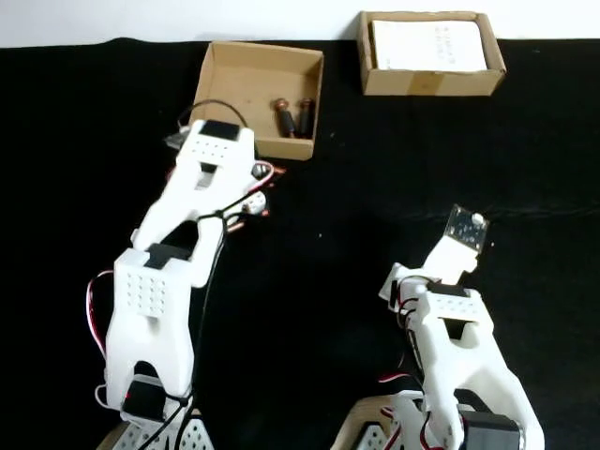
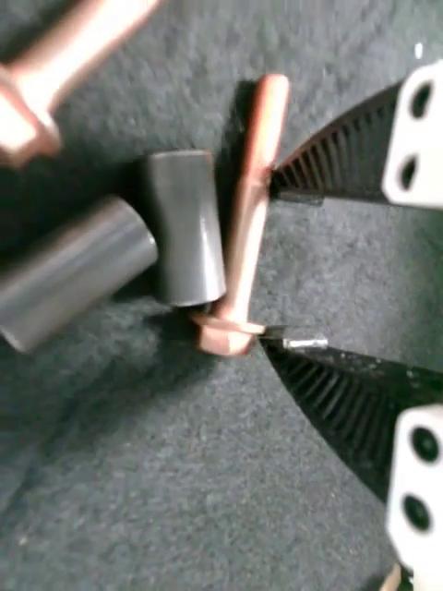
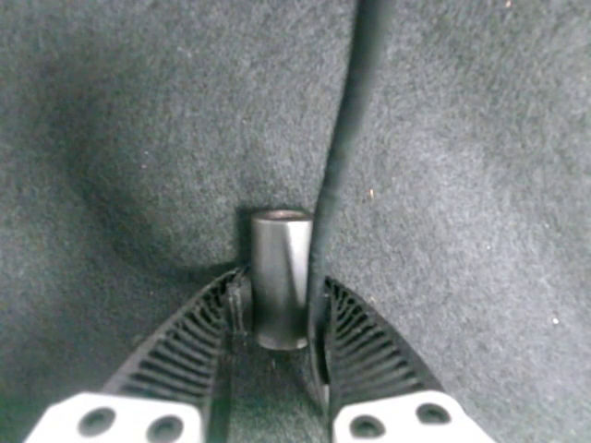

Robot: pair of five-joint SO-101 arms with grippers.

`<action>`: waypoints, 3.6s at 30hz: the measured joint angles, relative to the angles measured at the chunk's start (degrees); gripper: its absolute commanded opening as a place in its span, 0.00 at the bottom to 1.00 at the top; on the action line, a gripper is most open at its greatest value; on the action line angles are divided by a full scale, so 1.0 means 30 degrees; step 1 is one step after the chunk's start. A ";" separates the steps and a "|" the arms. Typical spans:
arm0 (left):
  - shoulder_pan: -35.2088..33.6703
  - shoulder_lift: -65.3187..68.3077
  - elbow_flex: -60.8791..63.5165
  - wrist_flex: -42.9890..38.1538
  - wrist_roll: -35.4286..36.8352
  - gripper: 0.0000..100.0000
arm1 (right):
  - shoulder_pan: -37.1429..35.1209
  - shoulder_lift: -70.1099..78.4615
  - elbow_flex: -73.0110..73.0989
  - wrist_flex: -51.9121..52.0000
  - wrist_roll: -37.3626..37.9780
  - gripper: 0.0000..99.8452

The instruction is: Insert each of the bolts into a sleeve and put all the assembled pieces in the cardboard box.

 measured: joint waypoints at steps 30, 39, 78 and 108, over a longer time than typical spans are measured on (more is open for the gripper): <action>0.0029 0.2784 -0.3663 0.1172 0.1641 0.19 | 0.0000 0.0000 0.0000 0.0000 0.0000 0.01; -0.0498 0.3341 -0.4278 0.1055 0.1875 0.19 | 0.0000 0.0000 0.0000 0.0000 0.0000 0.01; -0.2725 0.4542 -0.4015 0.2081 -1.1253 0.01 | 0.0000 0.0000 0.0000 0.0000 0.0000 0.01; -0.1055 0.1641 -0.2667 0.2256 -2.4352 0.01 | 0.0000 0.0000 0.0000 0.0000 0.0000 0.01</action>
